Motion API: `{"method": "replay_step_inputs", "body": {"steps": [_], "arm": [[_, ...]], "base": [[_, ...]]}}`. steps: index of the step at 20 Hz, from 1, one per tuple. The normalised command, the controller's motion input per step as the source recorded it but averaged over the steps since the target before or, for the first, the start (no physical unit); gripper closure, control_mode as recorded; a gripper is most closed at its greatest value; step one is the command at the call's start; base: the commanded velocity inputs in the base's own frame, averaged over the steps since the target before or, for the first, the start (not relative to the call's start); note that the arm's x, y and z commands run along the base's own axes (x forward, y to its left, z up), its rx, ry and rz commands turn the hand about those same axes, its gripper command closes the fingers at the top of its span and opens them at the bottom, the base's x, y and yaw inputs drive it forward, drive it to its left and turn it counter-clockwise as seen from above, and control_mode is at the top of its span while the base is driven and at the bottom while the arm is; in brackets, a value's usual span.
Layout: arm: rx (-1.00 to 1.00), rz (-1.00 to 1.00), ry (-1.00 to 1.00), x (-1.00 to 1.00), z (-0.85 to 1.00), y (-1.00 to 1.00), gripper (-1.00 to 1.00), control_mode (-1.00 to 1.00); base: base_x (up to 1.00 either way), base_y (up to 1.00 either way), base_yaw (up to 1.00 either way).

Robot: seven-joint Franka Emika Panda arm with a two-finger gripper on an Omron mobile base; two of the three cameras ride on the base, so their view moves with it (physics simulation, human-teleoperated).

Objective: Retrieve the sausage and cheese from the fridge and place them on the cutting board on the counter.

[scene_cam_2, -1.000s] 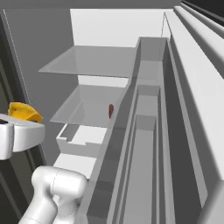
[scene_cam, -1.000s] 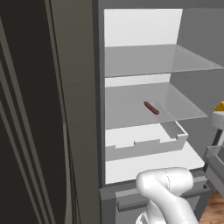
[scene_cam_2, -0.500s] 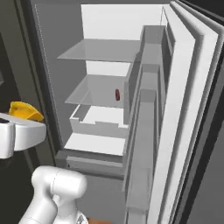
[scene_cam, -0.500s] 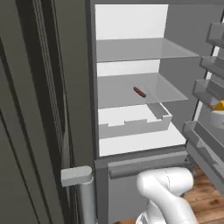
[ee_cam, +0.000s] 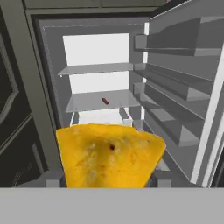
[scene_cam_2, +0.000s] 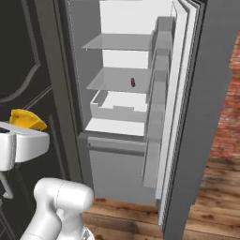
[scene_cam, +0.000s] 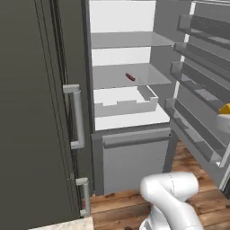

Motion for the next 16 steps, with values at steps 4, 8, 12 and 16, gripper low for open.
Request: {"method": "replay_step_inputs", "body": {"steps": [4, 8, 12, 16], "arm": [[0.0, 0.0, 0.0, 0.0, 0.0, 0.0, 1.0, 1.0], [0.0, 0.0, 0.0, 0.0, 0.0, 0.0, 1.0, 1.0], [0.0, 0.0, 0.0, 0.0, 0.0, 0.0, 1.0, 1.0], [0.0, 0.0, 0.0, 0.0, 0.0, 0.0, 1.0, 1.0]], "base": [[-0.93, 0.0, 0.0], [-0.87, 0.09, 0.01], [-0.51, 0.36, 0.17], [-0.35, 0.26, 0.38]]}}
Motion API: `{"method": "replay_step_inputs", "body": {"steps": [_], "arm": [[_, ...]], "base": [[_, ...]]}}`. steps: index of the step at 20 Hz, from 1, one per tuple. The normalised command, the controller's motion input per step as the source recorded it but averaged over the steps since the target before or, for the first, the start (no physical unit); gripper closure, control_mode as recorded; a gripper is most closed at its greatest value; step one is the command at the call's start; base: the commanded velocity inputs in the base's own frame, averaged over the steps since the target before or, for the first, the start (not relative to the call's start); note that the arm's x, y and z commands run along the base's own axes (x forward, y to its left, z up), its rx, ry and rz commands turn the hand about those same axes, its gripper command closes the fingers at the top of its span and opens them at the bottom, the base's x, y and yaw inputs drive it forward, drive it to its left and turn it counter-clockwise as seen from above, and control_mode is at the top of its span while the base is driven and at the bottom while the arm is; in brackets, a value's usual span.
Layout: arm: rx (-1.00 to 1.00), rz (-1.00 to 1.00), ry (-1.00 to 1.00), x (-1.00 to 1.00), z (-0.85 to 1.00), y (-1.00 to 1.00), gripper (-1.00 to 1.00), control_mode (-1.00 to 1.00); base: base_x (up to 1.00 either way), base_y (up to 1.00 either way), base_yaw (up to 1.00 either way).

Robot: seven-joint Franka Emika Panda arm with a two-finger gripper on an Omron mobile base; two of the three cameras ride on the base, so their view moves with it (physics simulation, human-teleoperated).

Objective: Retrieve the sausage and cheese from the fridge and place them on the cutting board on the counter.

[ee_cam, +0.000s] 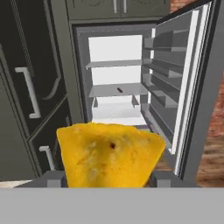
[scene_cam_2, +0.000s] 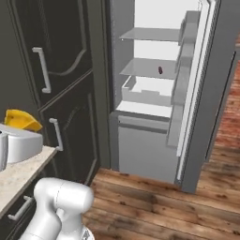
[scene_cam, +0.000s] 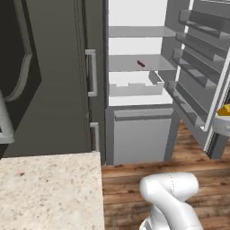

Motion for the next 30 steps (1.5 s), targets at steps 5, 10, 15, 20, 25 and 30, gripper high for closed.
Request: {"method": "replay_step_inputs", "body": {"steps": [5, 10, 15, 20, 25, 30], "arm": [[0.0, 0.0, 0.0, 0.0, 0.0, 0.0, 1.0, 1.0], [0.0, 0.0, 0.0, 0.0, 0.0, 0.0, 1.0, 1.0], [0.0, 0.0, 0.0, 0.0, 0.0, 0.0, 1.0, 1.0], [0.0, 0.0, 0.0, 0.0, 0.0, 0.0, 1.0, 1.0], [0.0, 0.0, 0.0, 0.0, 0.0, 0.0, 1.0, 1.0], [0.0, 0.0, 0.0, 0.0, 0.0, 0.0, 1.0, 1.0]], "base": [[-0.65, 0.0, 0.25], [-0.72, 0.0, 0.27], [-0.67, -0.01, 0.35], [-0.6, -0.22, 0.39], [-0.53, -0.14, 0.35], [-0.45, -0.08, 0.36]]}}
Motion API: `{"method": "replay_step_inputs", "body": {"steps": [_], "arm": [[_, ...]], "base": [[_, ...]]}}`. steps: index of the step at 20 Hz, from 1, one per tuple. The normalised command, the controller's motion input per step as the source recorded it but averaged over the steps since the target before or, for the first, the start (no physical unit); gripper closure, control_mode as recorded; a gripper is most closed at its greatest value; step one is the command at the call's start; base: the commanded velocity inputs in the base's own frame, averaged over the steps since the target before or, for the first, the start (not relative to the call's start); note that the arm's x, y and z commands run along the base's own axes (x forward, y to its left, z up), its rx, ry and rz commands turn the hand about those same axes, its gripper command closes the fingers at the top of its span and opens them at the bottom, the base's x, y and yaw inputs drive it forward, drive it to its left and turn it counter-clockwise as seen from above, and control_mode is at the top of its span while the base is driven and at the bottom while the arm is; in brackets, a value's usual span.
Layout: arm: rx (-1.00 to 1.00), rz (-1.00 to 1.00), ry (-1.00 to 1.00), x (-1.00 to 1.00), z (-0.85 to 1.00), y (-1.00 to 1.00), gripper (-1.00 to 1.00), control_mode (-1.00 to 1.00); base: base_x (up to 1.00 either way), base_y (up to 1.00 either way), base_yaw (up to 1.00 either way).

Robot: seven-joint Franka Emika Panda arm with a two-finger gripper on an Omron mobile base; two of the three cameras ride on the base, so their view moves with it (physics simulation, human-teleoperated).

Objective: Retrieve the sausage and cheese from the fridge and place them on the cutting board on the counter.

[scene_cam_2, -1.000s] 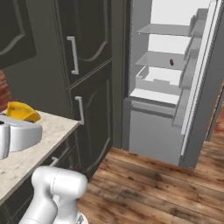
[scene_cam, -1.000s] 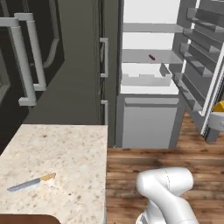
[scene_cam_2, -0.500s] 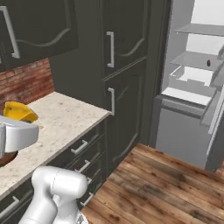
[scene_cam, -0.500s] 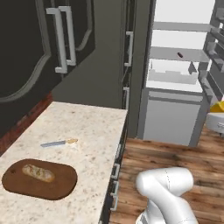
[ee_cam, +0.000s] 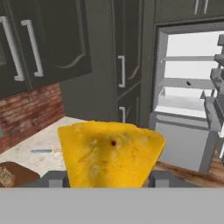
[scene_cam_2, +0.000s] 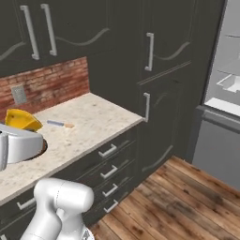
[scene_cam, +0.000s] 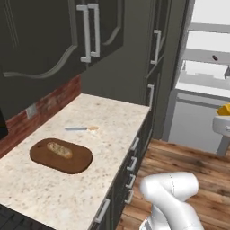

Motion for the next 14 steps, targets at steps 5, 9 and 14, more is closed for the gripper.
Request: {"method": "replay_step_inputs", "body": {"steps": [5, 9, 14], "arm": [[0.0, 0.0, 0.0, 0.0, 0.0, 0.0, 1.0, 1.0], [0.0, 0.0, 0.0, 0.0, 0.0, 0.0, 1.0, 1.0], [0.0, 0.0, 0.0, 0.0, 0.0, 0.0, 1.0, 1.0]], "base": [[-0.01, 0.13, 0.27], [0.33, 0.09, 0.17], [0.49, 0.09, 0.2]]}}
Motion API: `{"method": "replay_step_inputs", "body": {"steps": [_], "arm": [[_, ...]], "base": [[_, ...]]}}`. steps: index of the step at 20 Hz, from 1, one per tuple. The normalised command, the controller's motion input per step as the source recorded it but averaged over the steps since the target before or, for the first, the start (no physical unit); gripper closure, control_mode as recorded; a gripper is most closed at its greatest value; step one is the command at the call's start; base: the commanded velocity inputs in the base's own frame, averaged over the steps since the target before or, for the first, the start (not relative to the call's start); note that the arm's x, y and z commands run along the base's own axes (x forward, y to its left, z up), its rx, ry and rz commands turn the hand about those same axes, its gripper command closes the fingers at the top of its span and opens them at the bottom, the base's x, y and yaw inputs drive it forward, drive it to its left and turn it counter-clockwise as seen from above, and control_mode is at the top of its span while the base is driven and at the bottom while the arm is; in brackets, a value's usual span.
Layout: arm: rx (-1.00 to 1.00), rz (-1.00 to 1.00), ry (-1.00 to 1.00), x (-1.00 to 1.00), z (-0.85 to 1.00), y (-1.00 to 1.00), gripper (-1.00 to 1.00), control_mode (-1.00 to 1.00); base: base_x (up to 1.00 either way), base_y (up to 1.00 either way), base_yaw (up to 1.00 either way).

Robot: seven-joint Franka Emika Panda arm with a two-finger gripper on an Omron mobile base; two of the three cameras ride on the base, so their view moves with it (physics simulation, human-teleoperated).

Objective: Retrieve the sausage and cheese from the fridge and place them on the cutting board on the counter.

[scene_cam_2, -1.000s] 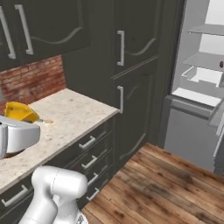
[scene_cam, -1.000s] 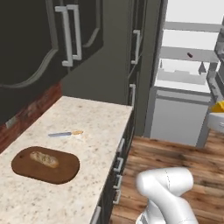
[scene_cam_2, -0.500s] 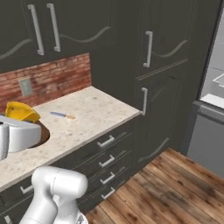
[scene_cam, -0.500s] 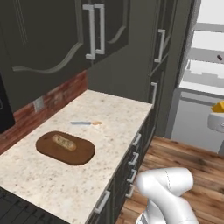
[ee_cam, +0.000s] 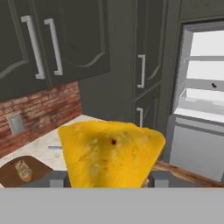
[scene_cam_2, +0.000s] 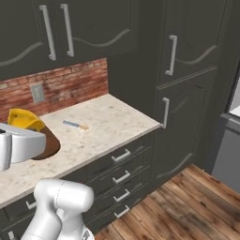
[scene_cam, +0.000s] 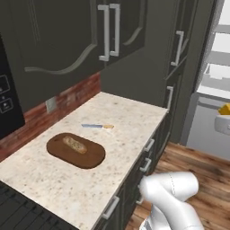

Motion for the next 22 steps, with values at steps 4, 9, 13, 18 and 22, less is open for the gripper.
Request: {"method": "replay_step_inputs", "body": {"steps": [4, 9, 13, 18, 22], "arm": [[0.0, 0.0, 0.0, 0.0, 0.0, 0.0, 1.0, 1.0], [0.0, 0.19, 0.26, 0.37, -0.17, 0.12, 1.0, -1.0], [0.0, 0.33, 0.39, 0.28, -0.15, 0.2, 1.0, -1.0], [0.0, 0.32, 0.29, 0.11, -0.36, 0.44, 1.0, -1.0], [-0.02, 0.28, 0.15, 0.16, -0.52, 0.68, 1.0, -1.0]], "base": [[0.59, 0.01, 0.21], [0.12, 0.02, 0.03], [0.0, 0.0, 0.0], [0.0, 0.0, 0.0], [0.0, 0.0, 0.0]]}}
